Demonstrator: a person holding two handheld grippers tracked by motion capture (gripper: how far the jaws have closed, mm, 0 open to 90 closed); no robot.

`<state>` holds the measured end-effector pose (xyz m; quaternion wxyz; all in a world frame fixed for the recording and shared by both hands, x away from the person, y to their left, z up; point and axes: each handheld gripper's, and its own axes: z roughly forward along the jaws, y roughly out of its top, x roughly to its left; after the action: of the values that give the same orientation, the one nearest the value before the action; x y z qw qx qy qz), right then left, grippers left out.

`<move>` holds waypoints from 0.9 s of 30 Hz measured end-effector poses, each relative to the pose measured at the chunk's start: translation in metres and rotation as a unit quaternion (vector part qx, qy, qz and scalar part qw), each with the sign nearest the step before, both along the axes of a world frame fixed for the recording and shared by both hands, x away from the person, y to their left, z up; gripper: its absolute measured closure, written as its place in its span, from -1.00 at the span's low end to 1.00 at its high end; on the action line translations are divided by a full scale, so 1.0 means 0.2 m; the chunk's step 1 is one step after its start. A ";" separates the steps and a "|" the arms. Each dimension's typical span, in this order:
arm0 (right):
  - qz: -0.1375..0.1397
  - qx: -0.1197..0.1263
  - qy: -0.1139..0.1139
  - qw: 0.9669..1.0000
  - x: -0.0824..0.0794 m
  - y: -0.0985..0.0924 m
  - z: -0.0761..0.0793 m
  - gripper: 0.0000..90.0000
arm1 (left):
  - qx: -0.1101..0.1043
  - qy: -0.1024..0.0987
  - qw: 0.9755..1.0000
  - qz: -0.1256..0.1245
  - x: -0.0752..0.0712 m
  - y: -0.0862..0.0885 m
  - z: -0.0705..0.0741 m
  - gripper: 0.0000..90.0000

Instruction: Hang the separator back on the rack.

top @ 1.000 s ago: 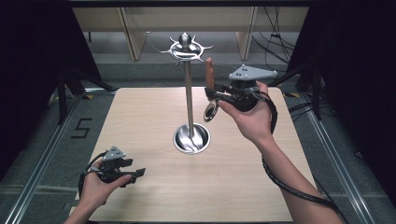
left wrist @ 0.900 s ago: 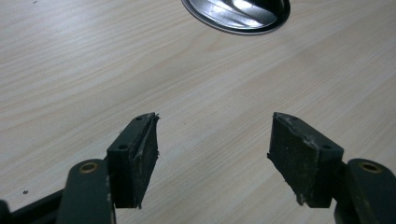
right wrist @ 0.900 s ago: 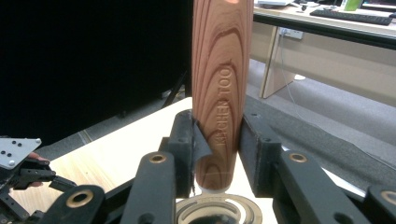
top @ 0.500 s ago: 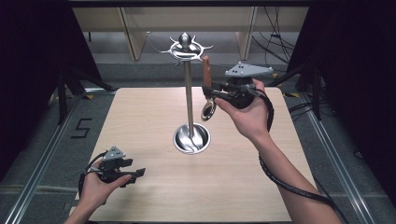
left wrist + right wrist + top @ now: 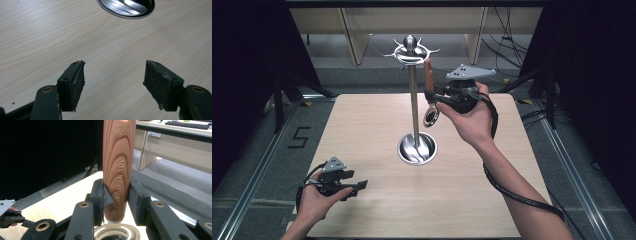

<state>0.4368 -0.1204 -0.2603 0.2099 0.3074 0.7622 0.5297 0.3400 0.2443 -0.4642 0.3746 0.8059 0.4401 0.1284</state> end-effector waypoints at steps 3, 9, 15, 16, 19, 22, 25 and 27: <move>-0.002 0.001 0.010 1.000 -0.01 0.00 -0.01 0.52 | -0.005 -0.003 1.000 0.007 0.00 0.00 0.00 -0.29; 0.012 -0.006 -0.009 1.000 -0.02 -0.02 -0.03 0.32 | -0.005 0.000 1.000 0.004 0.00 0.00 -0.01 -0.29; 0.006 -0.014 -0.015 1.000 -0.09 -0.10 -0.05 0.22 | 0.002 0.003 1.000 -0.004 0.00 0.01 0.00 -0.29; 0.007 -0.021 -0.016 1.000 -0.09 -0.13 -0.06 0.21 | 0.000 0.004 1.000 -0.004 0.00 0.01 0.00 -0.29; -0.002 -0.031 -0.011 0.999 -0.13 -0.21 -0.10 0.18 | 0.003 0.004 1.000 -0.006 0.00 0.01 0.00 -0.29; -0.009 -0.041 -0.008 0.999 -0.16 -0.30 -0.15 0.14 | 0.004 0.002 1.000 -0.001 0.00 0.01 0.00 -0.29; 0.003 -0.047 -0.006 0.999 -0.18 -0.38 -0.21 0.09 | -0.005 0.004 1.000 0.004 0.00 0.00 -0.01 -0.29; -0.012 -0.056 0.008 0.998 -0.20 -0.43 -0.24 0.09 | 0.008 0.006 1.000 -0.002 0.00 0.00 0.00 -0.29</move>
<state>0.3968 -0.2057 -0.3089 0.2269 0.3080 0.7888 0.4811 0.3403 0.2448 -0.4649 0.3658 0.8106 0.4393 0.1267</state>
